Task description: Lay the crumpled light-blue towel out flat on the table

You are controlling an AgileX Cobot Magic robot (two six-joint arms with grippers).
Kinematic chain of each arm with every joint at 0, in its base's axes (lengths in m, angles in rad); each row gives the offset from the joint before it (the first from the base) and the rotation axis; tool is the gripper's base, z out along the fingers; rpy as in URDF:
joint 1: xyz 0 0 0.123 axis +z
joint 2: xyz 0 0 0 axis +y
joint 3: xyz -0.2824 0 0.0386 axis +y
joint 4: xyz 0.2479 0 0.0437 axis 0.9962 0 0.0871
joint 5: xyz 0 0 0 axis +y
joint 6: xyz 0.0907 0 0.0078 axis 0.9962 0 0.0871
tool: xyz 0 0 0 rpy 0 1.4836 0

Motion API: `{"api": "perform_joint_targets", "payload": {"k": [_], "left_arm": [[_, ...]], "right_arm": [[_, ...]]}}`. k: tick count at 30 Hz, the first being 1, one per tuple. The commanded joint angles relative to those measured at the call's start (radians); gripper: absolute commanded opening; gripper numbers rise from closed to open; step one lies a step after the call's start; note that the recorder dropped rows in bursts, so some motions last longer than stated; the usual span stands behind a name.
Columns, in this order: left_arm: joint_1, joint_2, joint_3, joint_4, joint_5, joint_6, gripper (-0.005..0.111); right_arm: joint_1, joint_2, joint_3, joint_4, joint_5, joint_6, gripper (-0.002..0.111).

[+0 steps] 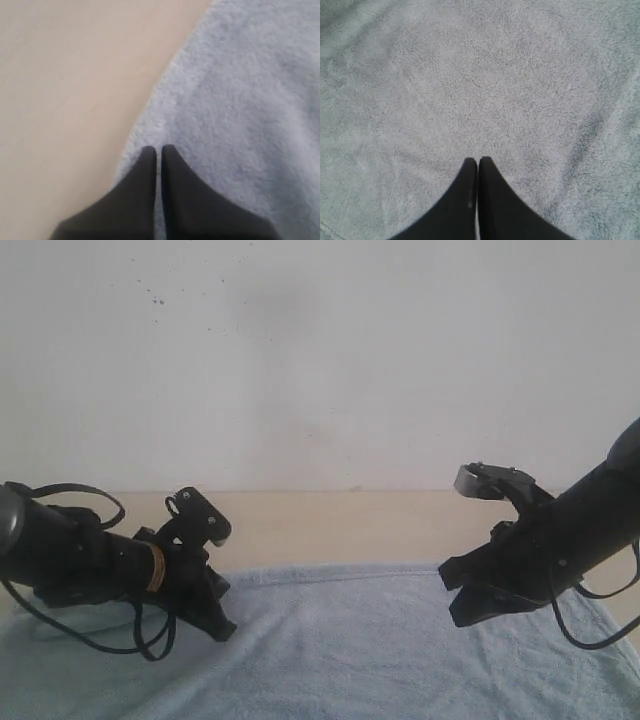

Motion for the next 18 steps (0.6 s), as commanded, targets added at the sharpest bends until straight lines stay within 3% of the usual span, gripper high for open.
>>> {"api": "perform_joint_targets", "payload": {"k": [1,6,14,18], "left_arm": [[0.004,0.020,-0.074,-0.101,0.117,0.004,0.004],[0.014,-0.034,-0.094,-0.181,0.308,-0.013,0.004],[0.091,-0.191,-0.052,-0.263,0.339,-0.147,0.004],[0.104,-0.281,0.054,-0.251,0.311,-0.151,0.004]], "right_arm": [[-0.003,0.002,-0.005,0.004,0.033,-0.008,0.000],[-0.003,0.002,-0.005,0.008,0.046,-0.008,0.000],[-0.003,0.002,-0.005,0.008,0.046,-0.008,0.000],[-0.003,-0.005,-0.005,0.008,0.024,-0.006,0.000]]}}
